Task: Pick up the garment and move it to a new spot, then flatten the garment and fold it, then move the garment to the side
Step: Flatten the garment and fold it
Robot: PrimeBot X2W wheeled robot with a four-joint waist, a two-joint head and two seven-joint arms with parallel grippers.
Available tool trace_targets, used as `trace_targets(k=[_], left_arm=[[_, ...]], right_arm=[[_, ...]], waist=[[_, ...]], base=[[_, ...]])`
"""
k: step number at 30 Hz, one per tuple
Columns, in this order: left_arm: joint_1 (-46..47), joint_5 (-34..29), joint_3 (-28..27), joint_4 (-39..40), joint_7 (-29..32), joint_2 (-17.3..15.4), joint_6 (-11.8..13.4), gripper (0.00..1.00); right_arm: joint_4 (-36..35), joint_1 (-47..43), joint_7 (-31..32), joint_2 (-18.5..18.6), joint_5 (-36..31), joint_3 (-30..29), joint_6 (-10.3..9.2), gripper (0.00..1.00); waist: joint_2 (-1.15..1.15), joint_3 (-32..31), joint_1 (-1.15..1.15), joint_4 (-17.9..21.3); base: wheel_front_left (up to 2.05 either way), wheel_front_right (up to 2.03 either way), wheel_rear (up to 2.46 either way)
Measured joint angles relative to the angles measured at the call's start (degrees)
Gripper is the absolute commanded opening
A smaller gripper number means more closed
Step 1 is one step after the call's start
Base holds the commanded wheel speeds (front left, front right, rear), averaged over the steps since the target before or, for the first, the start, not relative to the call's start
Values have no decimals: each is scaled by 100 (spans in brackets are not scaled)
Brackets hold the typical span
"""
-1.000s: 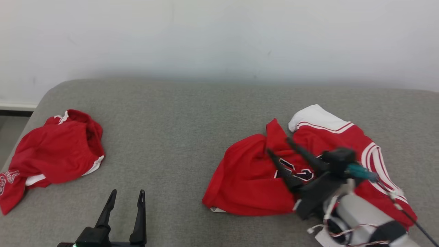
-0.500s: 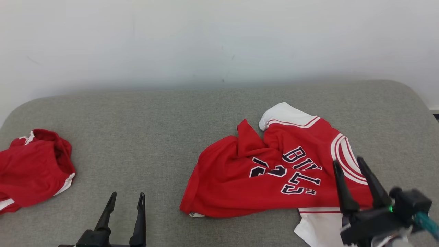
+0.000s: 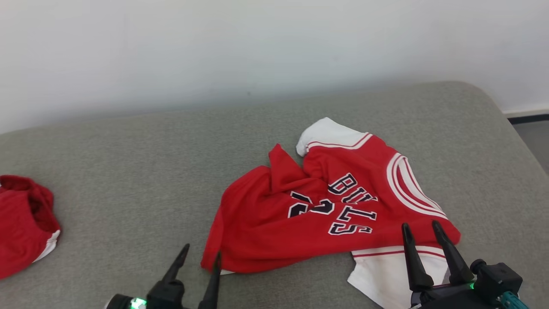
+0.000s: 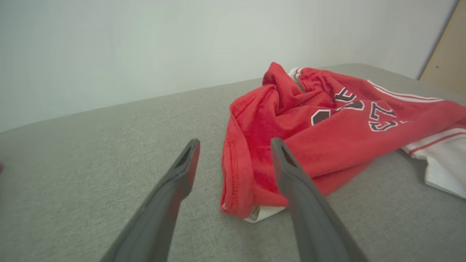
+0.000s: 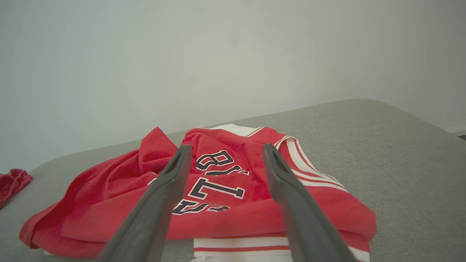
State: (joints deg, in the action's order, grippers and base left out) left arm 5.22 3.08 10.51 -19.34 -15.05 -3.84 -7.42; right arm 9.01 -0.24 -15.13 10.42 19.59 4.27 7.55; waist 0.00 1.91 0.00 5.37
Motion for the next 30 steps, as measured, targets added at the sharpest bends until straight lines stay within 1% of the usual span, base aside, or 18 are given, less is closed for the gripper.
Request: trace_targets(k=[3, 7, 11, 14, 16, 19, 20, 21, 23, 24, 25, 30], left_arm=[[83, -109, 119, -339, 0, -9, 11, 100], [229, -210, 196, -683, 0, -11, 118, 100], [345, -226, 160, -914, 0, -26, 231, 100], [410, -224, 120, -1004, 0, -44, 266, 100], [487, -214, 58, -1074, 0, -74, 345, 100], [566, -205, 44, -1199, 0, -121, 347, 100], [600, -196, 30, -1258, 0, -124, 368, 81], [631, -196, 30, -1323, 0, -140, 387, 57], [689, -199, 54, -1432, 0, -171, 382, 40], [705, -200, 65, -1457, 0, -174, 382, 7], [722, -200, 73, -1472, 0, -174, 385, 0], [758, -212, 108, -1191, 0, -172, 439, 0]], right_arm=[[-14, 15, 0, -18, -8, -9, 0, 100], [-23, 29, 0, -45, -14, 16, 0, 100], [-11, 63, 0, -75, -16, 52, 0, 100], [-10, 81, 0, -87, -19, 62, 0, 100], [-10, 87, 0, -92, -21, 66, 0, 100], [-20, 92, 0, -96, -22, 70, 0, 100], [-25, 94, 0, -96, -22, 71, 0, 100], [-27, 96, 0, -93, -22, 71, 0, 100], [-35, 97, 0, -92, -22, 68, 0, 100], [-41, 97, 0, -92, -22, 65, 0, 100], [-51, 97, 0, -91, -22, 64, 0, 100], [-92, 74, 0, -88, -22, 30, 0, 100]], waist=[[0, 69, 0, 124], [0, 152, 0, 252], [0, 202, 0, 350], [0, 216, 0, 383], [0, 227, 0, 408], [0, 242, 0, 427], [0, 245, 0, 431], [0, 248, 0, 432], [0, 253, 0, 432], [0, 256, 0, 431], [0, 257, 0, 428], [0, 242, 0, 350]], base=[[0, 0, 0], [0, 0, 0], [0, 0, 0], [0, 0, 0], [0, 0, 0], [0, 0, 0], [0, 0, 0], [0, 0, 0], [0, 0, 0], [0, 0, 0], [0, 0, 0], [0, 0, 0]])
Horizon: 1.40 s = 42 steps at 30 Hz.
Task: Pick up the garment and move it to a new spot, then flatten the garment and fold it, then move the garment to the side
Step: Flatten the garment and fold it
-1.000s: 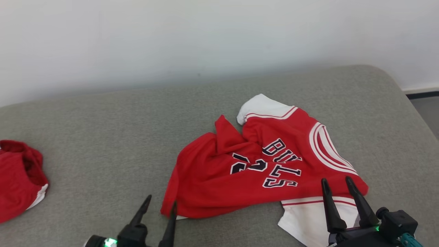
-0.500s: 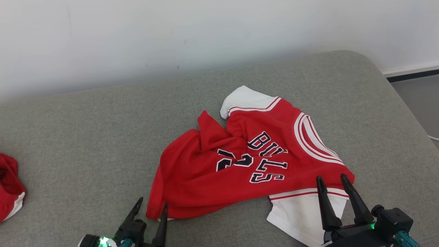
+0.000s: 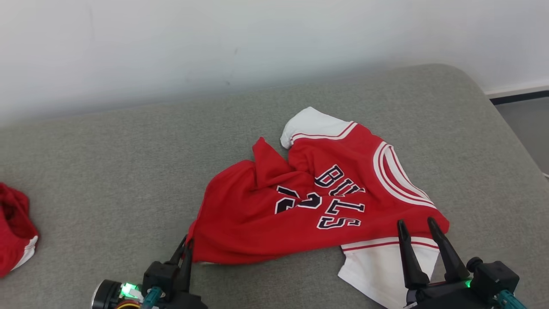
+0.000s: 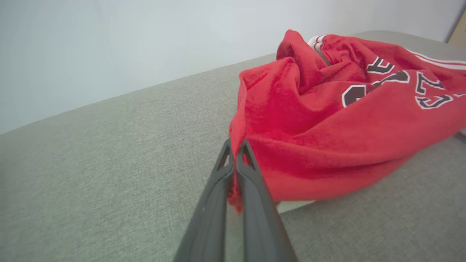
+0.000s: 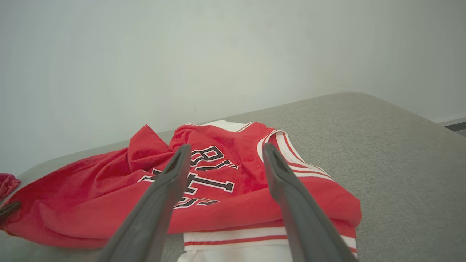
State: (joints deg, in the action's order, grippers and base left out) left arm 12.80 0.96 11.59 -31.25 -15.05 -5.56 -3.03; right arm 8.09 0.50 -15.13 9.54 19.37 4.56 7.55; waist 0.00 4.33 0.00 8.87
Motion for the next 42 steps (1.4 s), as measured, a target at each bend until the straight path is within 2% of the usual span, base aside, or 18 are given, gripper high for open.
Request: trace_targets(k=[7, 12, 19, 24, 32, 42], left_arm=[[-454, 297, -77, 638, 0, 3, -153, 0], [-986, 371, 148, 1024, 0, -62, -283, 0], [-1549, 610, 289, 1017, 35, -100, -348, 0], [-1607, 733, 339, 1007, 34, -101, -356, 0], [-740, 795, 522, 1139, 18, -154, -405, 0], [595, 936, 598, 268, 1, -399, -438, 0]], right_arm=[[29, -101, 0, 0, 11, -4, 0, 100], [64, -149, 0, 58, 54, -83, 0, 100], [74, -144, 0, 78, 70, -96, 0, 100], [107, -135, 0, 99, 96, -55, 0, 100], [131, 27, 0, 170, 121, 7, 0, 100], [293, 292, 0, 182, 123, 12, 0, 100]], waist=[[0, -67, 0, -265], [0, -106, 0, -570], [0, -67, 0, -867], [0, -49, 0, -893], [0, -10, 0, -711], [0, 205, 0, -220]], base=[[0, 0, 0], [0, 0, 0], [0, 0, 0], [0, 0, 0], [0, 0, 0], [0, 0, 0]])
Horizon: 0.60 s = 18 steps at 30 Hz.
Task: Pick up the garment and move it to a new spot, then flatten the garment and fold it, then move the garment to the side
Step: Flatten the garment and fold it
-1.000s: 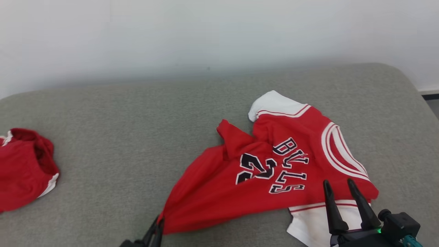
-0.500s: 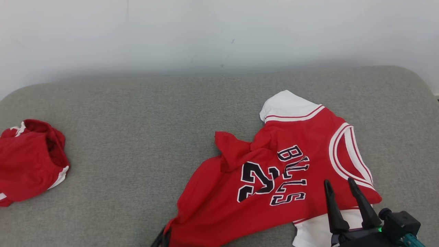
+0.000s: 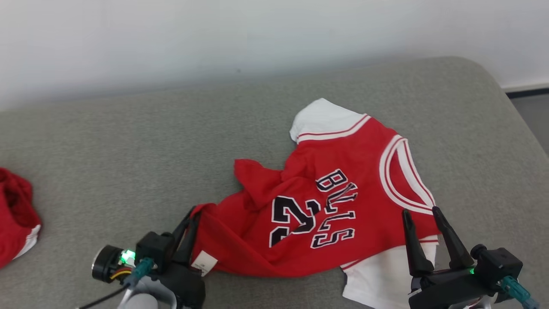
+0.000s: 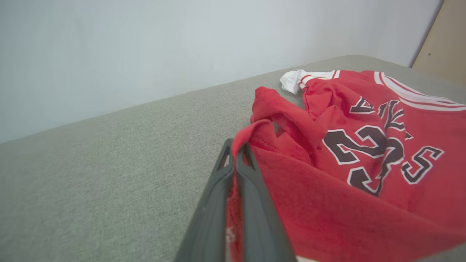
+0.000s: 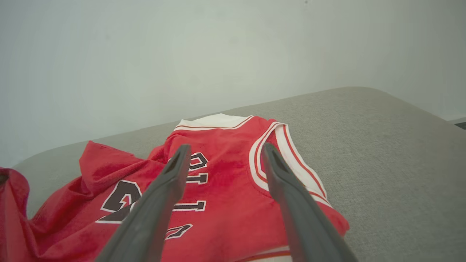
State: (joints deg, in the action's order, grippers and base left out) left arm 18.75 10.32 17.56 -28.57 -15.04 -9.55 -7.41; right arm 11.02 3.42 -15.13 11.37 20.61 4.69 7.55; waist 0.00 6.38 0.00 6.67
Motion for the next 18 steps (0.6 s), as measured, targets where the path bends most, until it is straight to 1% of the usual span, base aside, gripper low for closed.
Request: trace_targets(k=[5, 6, 7, 8, 12, 15, 18], left_arm=[[332, 37, -54, -455, -1, -125, -2, 0], [373, 36, -66, -522, -1, -137, -3, 27], [392, 33, -89, -538, -1, -138, -5, 50], [404, 26, -108, -560, -1, -133, 12, 100], [378, -32, -163, -489, -1, -71, 62, 100], [242, -59, -199, -179, -1, 20, 97, 100], [-38, -129, -270, 291, -1, 62, 205, 100]], right_arm=[[60, 41, 0, -19, -2, -66, 0, 100], [71, 43, 0, -21, -2, -73, 0, 100], [84, 45, 0, -25, -2, -82, 0, 100], [93, 46, 0, -36, -3, -93, 0, 100], [125, 31, 0, -83, -16, -123, 0, 100], [133, -9, 0, -111, -20, -118, 0, 100], [104, -29, 0, -110, -18, -127, 0, 100]], waist=[[0, 161, 0, 217], [0, 191, 0, 245], [0, 216, 0, 269], [0, 238, 0, 285], [0, 247, 0, 247], [0, 210, 0, 144], [0, 167, 1, 20]], base=[[0, 0, 0], [0, 0, 0], [0, 0, 0], [0, 0, 0], [0, 0, 0], [0, 0, 0], [0, 0, 0]])
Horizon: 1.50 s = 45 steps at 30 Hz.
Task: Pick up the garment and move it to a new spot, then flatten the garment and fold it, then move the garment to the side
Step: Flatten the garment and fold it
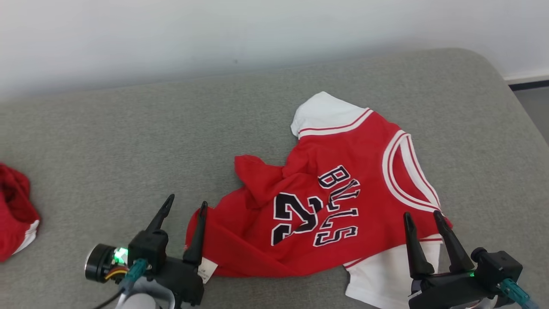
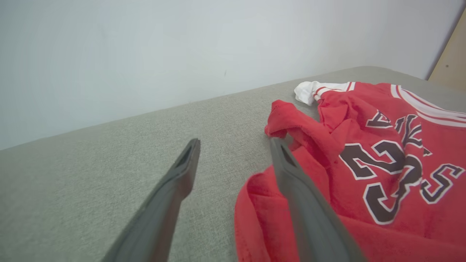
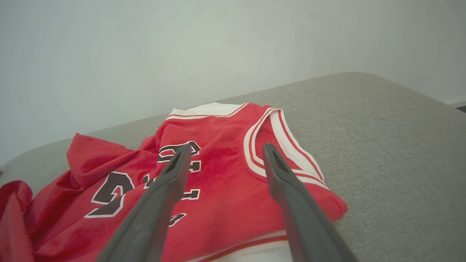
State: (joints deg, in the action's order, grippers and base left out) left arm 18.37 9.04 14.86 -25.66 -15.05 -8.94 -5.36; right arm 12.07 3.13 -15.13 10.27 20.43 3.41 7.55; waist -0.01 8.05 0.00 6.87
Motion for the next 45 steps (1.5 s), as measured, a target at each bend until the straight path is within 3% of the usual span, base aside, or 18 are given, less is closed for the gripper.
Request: trace_targets(k=[4, 9, 21, 30, 31, 33, 35, 38, 39, 45], left_arm=[[-527, -52, -53, 619, 0, 65, 132, 100], [-1024, -114, -9, 735, 0, 65, 155, 100], [-1089, -307, 191, 314, 0, 110, 140, 100], [-739, -336, 87, -258, 0, 91, 282, 100], [-738, -322, 46, -315, 0, 93, 291, 91], [-717, -318, 42, -472, 0, 68, 298, 53], [-696, -319, 37, -558, 0, 52, 298, 30], [-647, -393, 32, -541, 0, 16, 409, 12], [-647, -393, 1, -453, 0, 20, 458, 0], [-828, -216, -133, -268, 0, 60, 461, 0]], right_arm=[[-62, -58, 0, -13, 7, -18, 0, 100], [-68, -113, 0, -27, 5, -49, 0, 100], [-73, -103, 0, -18, -1, 45, 0, 100], [-97, -83, 0, 5, 7, 49, 0, 100], [-98, -85, 0, 5, 8, 31, 0, 100], [-101, -86, 0, 7, 10, 1, 0, 100], [-108, -86, 0, 3, 14, -4, 0, 100], [-116, -91, 0, -7, 13, -14, 0, 100], [-122, -97, 0, -11, 13, -25, 0, 100], [-140, -147, 0, -37, -4, -88, 0, 100]], waist=[[0, -41, 0, -157], [0, -73, 0, -289], [0, -137, 0, -209], [0, -71, 0, 36], [0, -59, 0, 59], [0, -35, 0, 89], [0, -18, 0, 107], [0, -25, 0, 108], [0, -31, 0, 101], [0, -92, 0, -32]], base=[[0, 0, 0], [0, 0, 0], [0, 0, 0], [0, 0, 0], [0, 0, 0], [0, 0, 0], [0, 0, 0], [0, 0, 0], [0, 0, 0], [0, 0, 0]])
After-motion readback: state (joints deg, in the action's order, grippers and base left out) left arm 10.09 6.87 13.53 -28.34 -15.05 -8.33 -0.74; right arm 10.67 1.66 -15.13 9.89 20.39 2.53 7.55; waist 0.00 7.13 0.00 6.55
